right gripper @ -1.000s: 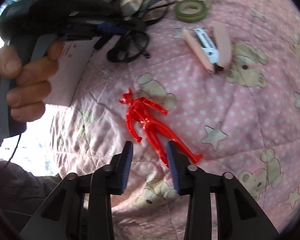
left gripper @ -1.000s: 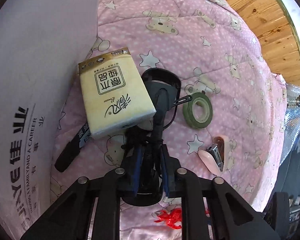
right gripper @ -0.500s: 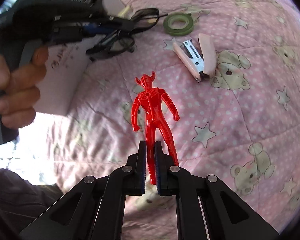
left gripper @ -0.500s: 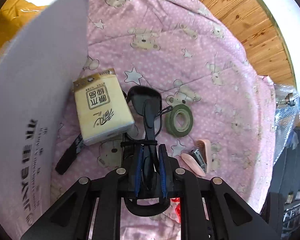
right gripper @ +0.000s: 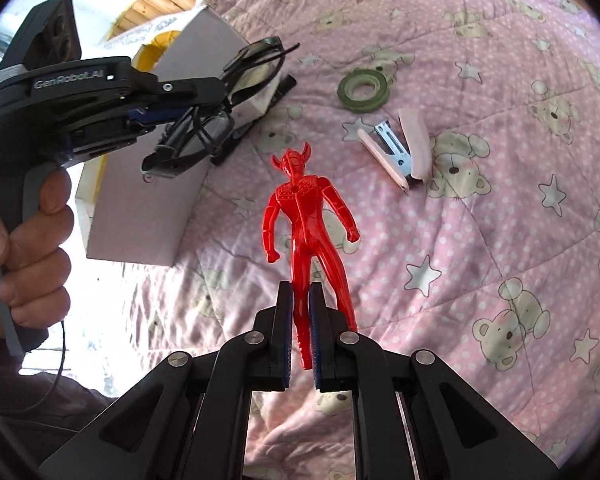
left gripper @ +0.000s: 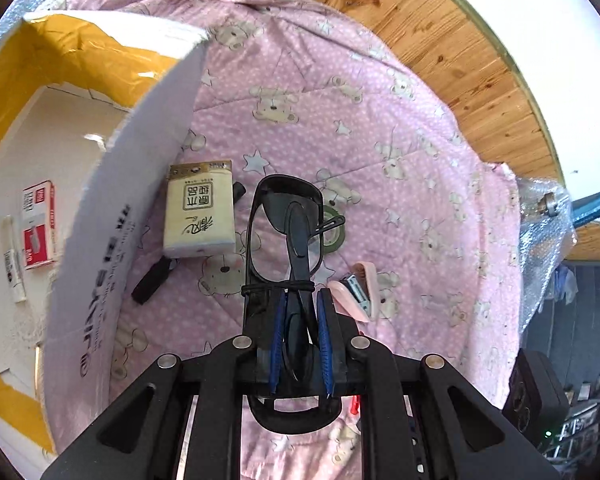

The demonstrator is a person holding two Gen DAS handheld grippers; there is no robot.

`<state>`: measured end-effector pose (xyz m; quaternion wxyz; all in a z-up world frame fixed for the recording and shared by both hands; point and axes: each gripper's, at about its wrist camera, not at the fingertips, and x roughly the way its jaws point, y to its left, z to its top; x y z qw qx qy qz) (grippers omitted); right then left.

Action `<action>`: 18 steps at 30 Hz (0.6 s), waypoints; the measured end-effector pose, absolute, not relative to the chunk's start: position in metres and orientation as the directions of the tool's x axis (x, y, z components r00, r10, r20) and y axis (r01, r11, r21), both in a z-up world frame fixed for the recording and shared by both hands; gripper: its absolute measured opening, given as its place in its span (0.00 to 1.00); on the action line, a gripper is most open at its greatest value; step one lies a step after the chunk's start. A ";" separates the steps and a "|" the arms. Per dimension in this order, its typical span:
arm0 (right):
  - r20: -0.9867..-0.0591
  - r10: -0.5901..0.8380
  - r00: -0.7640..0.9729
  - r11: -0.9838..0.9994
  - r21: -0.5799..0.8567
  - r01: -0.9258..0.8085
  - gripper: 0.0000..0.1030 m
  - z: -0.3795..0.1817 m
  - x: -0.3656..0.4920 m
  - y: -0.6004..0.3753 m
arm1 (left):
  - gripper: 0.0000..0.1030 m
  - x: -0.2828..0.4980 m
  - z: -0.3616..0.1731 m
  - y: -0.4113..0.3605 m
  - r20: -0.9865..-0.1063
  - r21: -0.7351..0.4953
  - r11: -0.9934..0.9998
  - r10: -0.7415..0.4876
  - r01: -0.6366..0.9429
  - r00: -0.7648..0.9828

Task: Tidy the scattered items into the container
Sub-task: 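Lift the sunglasses with left tool while right tool lifts the red figure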

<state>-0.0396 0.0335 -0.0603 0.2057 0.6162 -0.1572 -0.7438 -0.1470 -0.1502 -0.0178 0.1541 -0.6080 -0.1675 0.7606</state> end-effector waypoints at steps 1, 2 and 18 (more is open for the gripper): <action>-0.850 -0.501 -0.161 -0.865 0.488 0.115 0.08 -0.058 -0.039 0.031 | 0.16 -0.146 -0.013 -0.152 -0.870 -0.444 -0.895 0.440 -0.032 -0.222; -0.850 -0.501 -0.166 -0.865 0.487 0.117 0.08 -0.059 -0.037 0.025 | 0.16 -0.144 -0.009 -0.153 -0.866 -0.449 -0.893 0.444 -0.034 -0.228; -0.847 -0.486 -0.217 -0.872 0.455 0.178 0.08 -0.020 -0.023 0.024 | 0.16 -0.109 0.031 -0.169 -0.847 -0.448 -0.892 0.444 -0.057 -0.294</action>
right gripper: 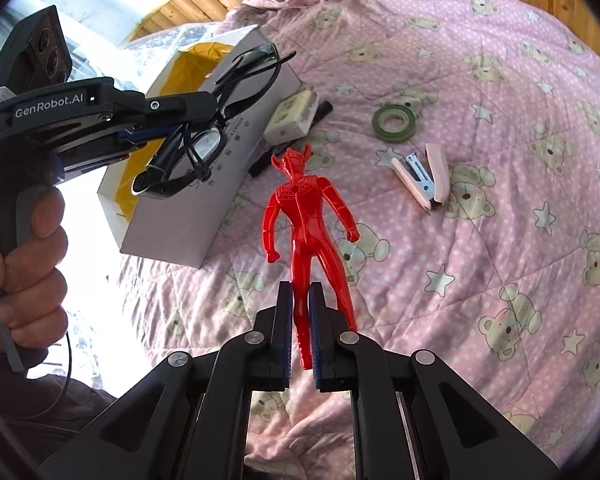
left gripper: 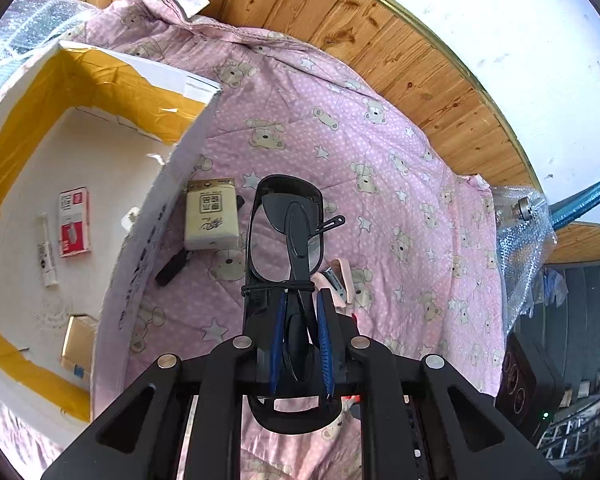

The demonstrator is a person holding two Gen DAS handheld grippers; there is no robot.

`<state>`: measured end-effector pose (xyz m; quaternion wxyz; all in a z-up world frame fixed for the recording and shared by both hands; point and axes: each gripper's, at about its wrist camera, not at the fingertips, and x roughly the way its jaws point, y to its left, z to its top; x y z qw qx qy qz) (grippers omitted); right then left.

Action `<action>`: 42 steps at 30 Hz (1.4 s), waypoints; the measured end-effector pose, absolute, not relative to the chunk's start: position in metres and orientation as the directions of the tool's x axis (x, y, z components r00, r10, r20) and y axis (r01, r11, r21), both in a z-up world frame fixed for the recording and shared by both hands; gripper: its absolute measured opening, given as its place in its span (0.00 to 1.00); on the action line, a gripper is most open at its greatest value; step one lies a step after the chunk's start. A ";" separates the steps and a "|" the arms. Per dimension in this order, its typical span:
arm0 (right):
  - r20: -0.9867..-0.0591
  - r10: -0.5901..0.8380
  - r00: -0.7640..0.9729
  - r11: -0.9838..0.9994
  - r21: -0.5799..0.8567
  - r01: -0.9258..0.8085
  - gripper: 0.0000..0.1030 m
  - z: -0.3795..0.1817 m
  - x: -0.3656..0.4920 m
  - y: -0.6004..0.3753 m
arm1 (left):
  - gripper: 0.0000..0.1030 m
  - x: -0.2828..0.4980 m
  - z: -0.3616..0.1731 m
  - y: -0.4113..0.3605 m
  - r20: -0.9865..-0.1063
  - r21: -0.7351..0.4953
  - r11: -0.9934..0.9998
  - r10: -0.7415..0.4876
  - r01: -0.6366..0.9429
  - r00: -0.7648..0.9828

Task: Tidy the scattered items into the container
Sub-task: 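Lift the sunglasses with left tool while right tool lifts the red figure, then carry the sunglasses with left tool while right tool carries the figure over the box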

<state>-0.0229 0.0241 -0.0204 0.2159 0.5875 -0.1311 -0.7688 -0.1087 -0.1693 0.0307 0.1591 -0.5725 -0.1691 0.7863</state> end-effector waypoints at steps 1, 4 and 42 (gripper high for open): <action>-0.847 -0.484 -0.218 -0.873 0.452 0.183 0.08 -0.019 -0.022 0.023 | 0.16 -0.106 0.033 -0.171 -0.846 -0.447 -0.893 0.442 -0.057 -0.298; -0.850 -0.476 -0.226 -0.877 0.439 0.196 0.08 -0.012 -0.018 0.020 | 0.16 -0.098 0.039 -0.175 -0.842 -0.445 -0.894 0.439 -0.056 -0.314; -0.833 -0.454 -0.315 -0.858 0.315 0.404 0.08 0.071 -0.011 -0.047 | 0.16 -0.022 0.095 -0.273 -0.749 -0.518 -0.852 0.410 0.075 -0.521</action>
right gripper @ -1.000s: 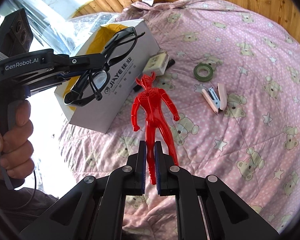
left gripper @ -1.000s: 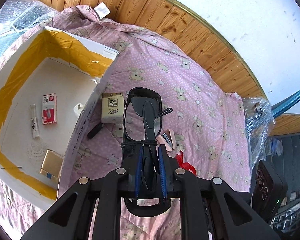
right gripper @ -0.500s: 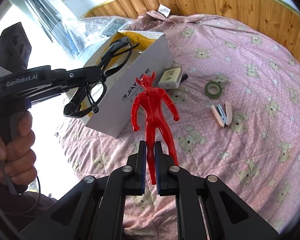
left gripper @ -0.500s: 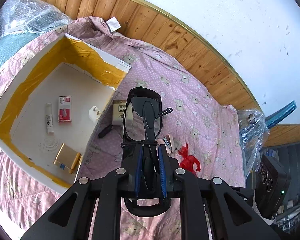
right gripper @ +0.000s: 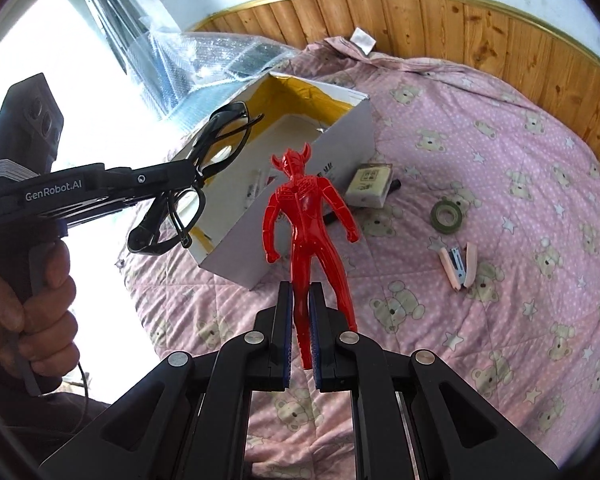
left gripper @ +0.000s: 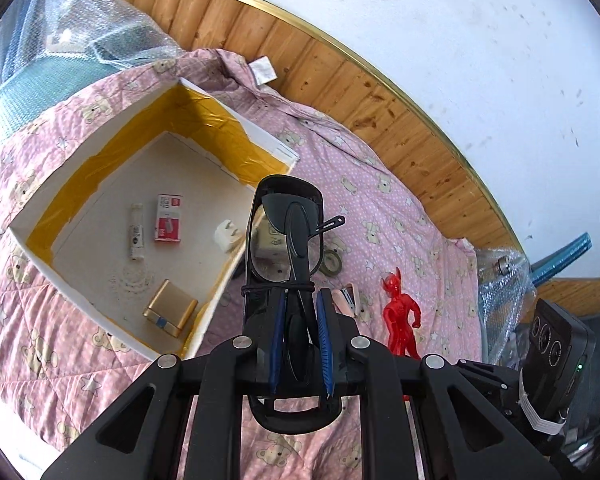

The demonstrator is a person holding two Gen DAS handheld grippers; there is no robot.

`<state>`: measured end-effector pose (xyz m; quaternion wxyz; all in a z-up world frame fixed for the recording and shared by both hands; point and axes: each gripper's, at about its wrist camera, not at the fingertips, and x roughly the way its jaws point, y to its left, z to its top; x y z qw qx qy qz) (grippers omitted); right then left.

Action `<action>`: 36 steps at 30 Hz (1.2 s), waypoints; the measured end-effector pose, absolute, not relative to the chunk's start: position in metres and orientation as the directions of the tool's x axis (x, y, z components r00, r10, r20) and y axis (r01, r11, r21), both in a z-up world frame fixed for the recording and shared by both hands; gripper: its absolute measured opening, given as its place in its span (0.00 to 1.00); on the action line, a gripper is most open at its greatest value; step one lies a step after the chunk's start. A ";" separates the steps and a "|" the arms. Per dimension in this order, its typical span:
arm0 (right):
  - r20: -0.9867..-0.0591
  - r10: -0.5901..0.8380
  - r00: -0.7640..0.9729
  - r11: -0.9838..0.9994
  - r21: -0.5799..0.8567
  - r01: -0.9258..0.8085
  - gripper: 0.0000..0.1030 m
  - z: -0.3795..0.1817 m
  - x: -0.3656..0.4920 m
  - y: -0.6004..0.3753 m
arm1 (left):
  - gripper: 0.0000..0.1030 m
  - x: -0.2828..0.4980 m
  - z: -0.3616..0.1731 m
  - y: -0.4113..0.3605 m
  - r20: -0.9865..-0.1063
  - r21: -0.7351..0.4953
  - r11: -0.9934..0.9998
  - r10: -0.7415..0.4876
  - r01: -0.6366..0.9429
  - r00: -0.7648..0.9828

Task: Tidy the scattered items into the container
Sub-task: 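Carry the sunglasses with left tool while right tool carries the figure over the box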

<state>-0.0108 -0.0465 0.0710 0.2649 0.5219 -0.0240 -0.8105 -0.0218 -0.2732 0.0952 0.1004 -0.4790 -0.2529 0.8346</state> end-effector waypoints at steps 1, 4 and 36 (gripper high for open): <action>-0.833 -0.455 -0.314 -0.856 0.312 0.412 0.08 0.072 -0.012 -0.050 | 0.16 -0.021 0.095 -0.278 -0.747 -0.521 -0.849 0.406 0.085 -0.526; -0.832 -0.458 -0.313 -0.848 0.303 0.435 0.08 0.076 -0.016 -0.059 | 0.16 -0.019 0.094 -0.288 -0.744 -0.528 -0.843 0.398 0.107 -0.536; -0.831 -0.481 -0.279 -0.769 0.248 0.589 0.08 0.095 -0.072 -0.170 | 0.16 -0.036 0.072 -0.359 -0.747 -0.554 -0.804 0.363 0.219 -0.558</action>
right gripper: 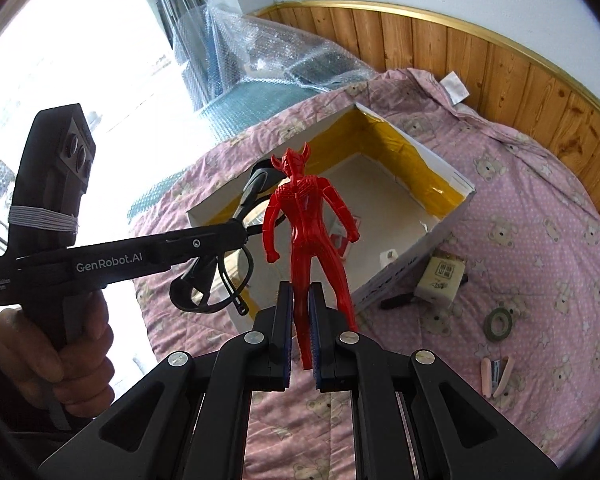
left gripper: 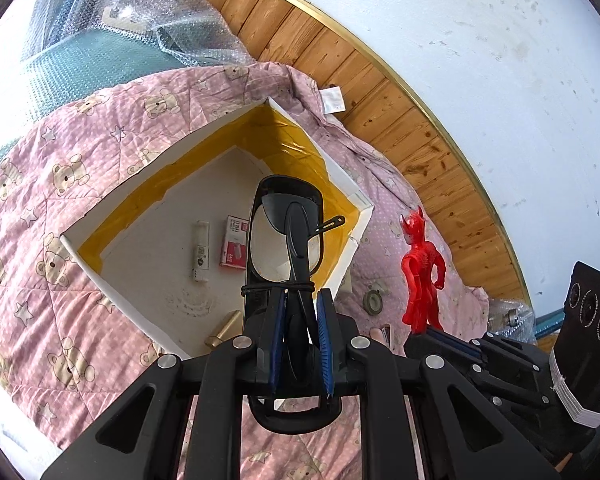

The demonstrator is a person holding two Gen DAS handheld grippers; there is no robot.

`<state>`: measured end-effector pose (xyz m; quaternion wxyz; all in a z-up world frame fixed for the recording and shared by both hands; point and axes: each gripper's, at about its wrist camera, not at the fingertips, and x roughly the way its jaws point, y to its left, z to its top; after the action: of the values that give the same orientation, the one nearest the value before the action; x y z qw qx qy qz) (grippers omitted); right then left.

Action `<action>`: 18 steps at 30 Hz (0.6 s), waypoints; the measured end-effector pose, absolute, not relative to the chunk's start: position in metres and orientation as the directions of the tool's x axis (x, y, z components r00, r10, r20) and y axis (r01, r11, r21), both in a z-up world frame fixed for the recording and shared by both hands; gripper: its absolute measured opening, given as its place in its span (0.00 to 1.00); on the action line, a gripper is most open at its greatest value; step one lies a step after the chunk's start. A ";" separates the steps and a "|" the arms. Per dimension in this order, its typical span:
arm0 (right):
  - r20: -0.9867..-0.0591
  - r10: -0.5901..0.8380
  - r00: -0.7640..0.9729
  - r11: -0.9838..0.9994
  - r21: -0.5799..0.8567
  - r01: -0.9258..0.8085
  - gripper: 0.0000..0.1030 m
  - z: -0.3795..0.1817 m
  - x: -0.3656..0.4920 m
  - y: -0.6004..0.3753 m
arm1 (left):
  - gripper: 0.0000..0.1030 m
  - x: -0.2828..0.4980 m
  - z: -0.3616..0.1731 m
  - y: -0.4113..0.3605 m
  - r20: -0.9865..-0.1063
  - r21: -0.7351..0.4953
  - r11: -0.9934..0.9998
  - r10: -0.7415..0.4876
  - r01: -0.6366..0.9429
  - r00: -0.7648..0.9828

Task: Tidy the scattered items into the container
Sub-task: 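Carry the sunglasses with left tool while right tool carries the figure over the box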

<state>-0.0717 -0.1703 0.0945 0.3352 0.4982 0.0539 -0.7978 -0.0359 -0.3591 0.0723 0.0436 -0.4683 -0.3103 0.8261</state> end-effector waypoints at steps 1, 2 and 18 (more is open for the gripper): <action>-0.832 -0.481 -0.277 -0.768 0.247 0.591 0.08 0.094 -0.074 -0.173 | 0.16 -0.037 0.071 -0.361 -0.749 -0.552 -0.803 0.360 0.223 -0.557; -0.832 -0.482 -0.275 -0.765 0.247 0.594 0.08 0.094 -0.077 -0.177 | 0.16 -0.039 0.070 -0.363 -0.750 -0.550 -0.804 0.358 0.225 -0.556; -0.843 -0.481 -0.242 -0.748 0.251 0.614 0.08 0.080 -0.131 -0.212 | 0.16 -0.072 0.044 -0.390 -0.786 -0.523 -0.804 0.326 0.283 -0.526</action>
<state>-0.1308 -0.2122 0.0800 0.3486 0.5074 0.0654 -0.7853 -0.0716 -0.3899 0.0442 0.0133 -0.4869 -0.3126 0.8155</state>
